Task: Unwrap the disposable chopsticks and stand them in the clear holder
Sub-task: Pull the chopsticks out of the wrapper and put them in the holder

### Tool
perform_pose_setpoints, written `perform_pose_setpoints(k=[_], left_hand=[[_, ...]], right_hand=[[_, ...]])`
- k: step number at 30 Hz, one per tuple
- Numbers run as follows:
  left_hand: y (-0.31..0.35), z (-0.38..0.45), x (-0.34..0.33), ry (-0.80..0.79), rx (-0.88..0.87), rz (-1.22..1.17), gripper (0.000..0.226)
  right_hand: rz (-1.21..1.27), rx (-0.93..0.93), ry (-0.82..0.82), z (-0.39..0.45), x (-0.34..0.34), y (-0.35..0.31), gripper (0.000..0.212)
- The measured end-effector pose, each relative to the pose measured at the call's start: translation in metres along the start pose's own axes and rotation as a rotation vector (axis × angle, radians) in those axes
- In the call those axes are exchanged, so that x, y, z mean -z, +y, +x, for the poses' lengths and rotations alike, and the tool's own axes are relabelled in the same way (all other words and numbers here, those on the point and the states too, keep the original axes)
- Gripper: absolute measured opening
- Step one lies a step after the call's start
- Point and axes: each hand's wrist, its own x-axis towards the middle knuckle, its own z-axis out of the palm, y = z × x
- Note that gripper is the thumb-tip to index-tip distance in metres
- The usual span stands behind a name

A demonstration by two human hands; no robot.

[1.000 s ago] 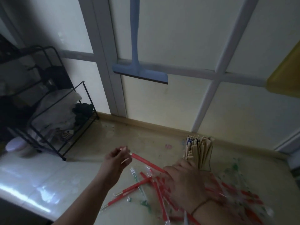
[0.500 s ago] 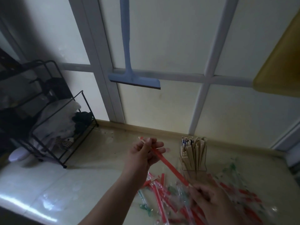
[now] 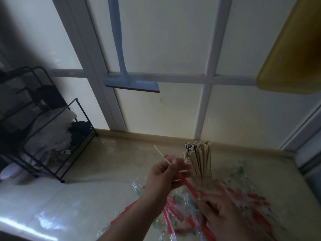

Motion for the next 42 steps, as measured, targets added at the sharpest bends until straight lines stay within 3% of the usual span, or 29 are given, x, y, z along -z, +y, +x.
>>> perform_pose_setpoints(k=[8, 11, 15, 18, 20, 22, 25, 28, 30, 32, 37, 42], left_hand=[[0.014, 0.017, 0.023, 0.217, -0.057, -0.07, 0.035], [0.023, 0.03, 0.034, 0.316, -0.087, -0.168, 0.032], [0.035, 0.046, 0.049, 0.443, -0.144, -0.329, 0.028], [0.034, 0.051, 0.05, 0.461, -0.19, -0.364, 0.029], [0.032, 0.053, 0.045, 0.444, -0.208, -0.382, 0.029], [0.03, 0.053, 0.035, 0.418, -0.216, -0.399, 0.029], [0.03, 0.051, 0.019, 0.372, -0.215, -0.436, 0.029], [0.029, 0.045, -0.004, 0.32, -0.204, -0.438, 0.027], [0.025, 0.038, -0.025, 0.274, -0.224, -0.394, 0.024], [0.021, 0.031, -0.046, 0.239, -0.294, -0.304, 0.022], [0.015, 0.032, -0.084, 0.195, -0.445, -0.171, 0.016], [0.014, 0.052, -0.077, 0.104, -0.613, 0.107, 0.025]], right_hand=[[-0.014, 0.002, -0.007, -0.009, 0.007, 0.027, 0.031], [-0.015, -0.081, 0.002, -0.017, 0.017, 0.043, 0.028], [-0.229, -0.187, 0.064, -0.032, 0.045, 0.094, 0.042], [-0.55, -0.118, 0.046, -0.041, 0.058, 0.14, 0.032], [-0.796, 0.01, 0.083, -0.038, 0.061, 0.162, 0.037], [-0.979, -0.075, -0.008, -0.033, 0.068, 0.155, 0.024], [-0.787, -0.099, 0.186, -0.022, 0.075, 0.091, 0.031], [-0.33, 0.115, 0.362, -0.004, 0.076, 0.02, 0.022], [-0.153, 0.206, 0.268, 0.012, 0.067, -0.013, 0.032], [-0.242, 0.289, 0.177, 0.029, 0.058, -0.028, 0.044], [-0.275, 0.422, 0.269, 0.072, 0.049, -0.033, 0.014], [-0.305, 0.424, 0.31, 0.099, 0.053, -0.013, 0.018]])
